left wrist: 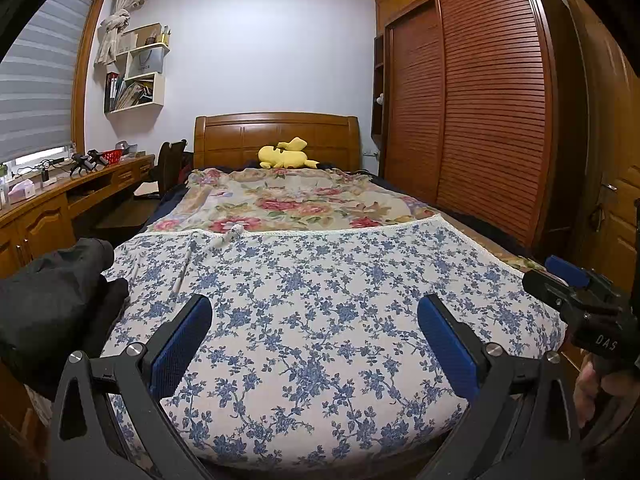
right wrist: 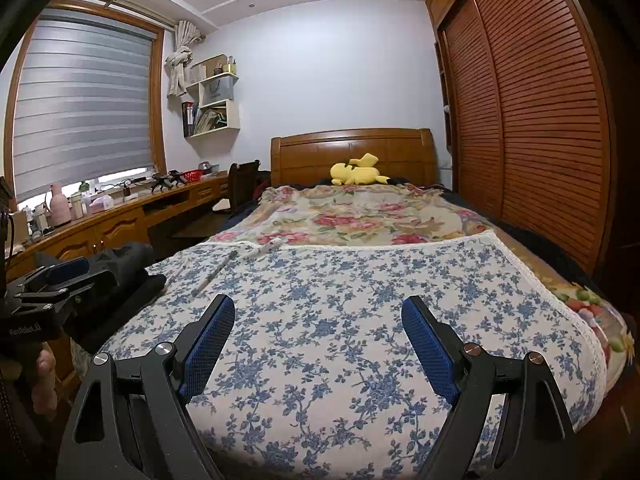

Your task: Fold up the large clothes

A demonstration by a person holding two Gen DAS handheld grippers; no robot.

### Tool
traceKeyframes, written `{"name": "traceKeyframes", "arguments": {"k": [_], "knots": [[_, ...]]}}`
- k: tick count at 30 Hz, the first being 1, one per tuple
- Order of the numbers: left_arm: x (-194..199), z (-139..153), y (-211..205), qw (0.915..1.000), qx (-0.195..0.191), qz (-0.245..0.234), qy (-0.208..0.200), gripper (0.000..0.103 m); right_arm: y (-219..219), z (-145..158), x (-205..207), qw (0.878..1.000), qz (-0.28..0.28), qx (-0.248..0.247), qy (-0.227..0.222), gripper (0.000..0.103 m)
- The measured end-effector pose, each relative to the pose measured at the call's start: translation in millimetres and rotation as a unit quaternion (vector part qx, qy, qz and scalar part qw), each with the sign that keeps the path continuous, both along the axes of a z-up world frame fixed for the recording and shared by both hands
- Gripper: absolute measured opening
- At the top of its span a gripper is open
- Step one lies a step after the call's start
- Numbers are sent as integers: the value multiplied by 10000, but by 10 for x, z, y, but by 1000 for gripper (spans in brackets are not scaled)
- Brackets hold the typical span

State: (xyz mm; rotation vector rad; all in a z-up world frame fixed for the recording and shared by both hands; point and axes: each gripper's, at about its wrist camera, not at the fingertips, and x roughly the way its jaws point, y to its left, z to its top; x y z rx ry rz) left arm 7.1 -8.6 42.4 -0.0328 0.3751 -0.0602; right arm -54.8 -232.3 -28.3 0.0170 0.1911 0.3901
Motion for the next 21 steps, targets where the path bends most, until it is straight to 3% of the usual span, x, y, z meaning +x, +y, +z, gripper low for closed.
{"name": "traceKeyframes", "arguments": {"k": [21], "knots": [[-1,-24,14,10000,1,3,16,103,-5,-8,19,10000,-7,-16,18,87]]}}
